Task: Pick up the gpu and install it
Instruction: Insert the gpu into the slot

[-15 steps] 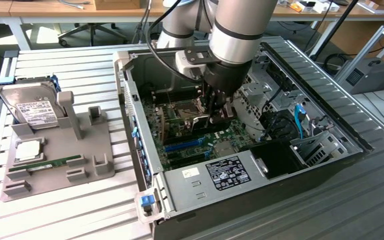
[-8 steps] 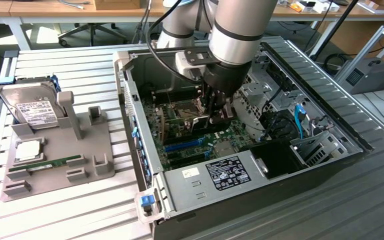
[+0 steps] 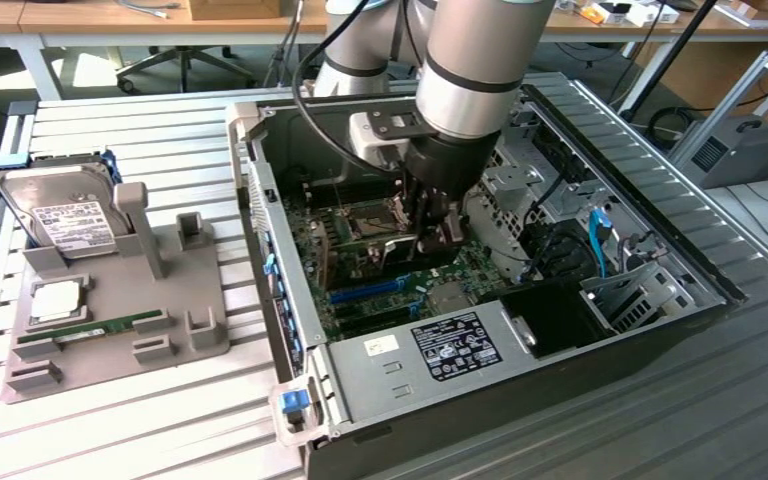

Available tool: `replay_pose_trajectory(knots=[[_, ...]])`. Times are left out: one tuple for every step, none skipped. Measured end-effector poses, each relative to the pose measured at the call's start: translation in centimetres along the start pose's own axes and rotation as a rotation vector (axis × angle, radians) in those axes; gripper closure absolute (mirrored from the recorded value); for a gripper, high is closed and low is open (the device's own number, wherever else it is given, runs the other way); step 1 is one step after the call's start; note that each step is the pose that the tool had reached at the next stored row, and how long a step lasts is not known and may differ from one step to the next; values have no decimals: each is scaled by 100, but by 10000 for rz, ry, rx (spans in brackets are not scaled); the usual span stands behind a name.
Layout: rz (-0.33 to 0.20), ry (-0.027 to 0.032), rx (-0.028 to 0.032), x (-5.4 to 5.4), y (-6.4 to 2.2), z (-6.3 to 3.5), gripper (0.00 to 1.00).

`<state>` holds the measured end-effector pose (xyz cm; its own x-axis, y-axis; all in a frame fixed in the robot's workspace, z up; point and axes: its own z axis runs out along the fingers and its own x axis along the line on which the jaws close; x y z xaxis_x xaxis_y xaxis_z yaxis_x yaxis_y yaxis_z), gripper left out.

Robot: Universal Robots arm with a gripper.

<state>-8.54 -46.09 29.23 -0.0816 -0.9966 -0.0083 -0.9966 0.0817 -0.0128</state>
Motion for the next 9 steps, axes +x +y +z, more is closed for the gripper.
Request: replay_pose_trajectory(knots=[[0,1,-1,0,1,6,73],[0,1,-1,0,2,17,73],[1,3,-1,1,4,29,73],[2,4,-2,2,11,33,73],[1,2,0,3,26,40,73],[1,1,-1,4,49,44,73],[-1,2,-1,6,53,45,73],[2,2,-1,15,54,47,73],[1,1,0,20,52,49,73]])
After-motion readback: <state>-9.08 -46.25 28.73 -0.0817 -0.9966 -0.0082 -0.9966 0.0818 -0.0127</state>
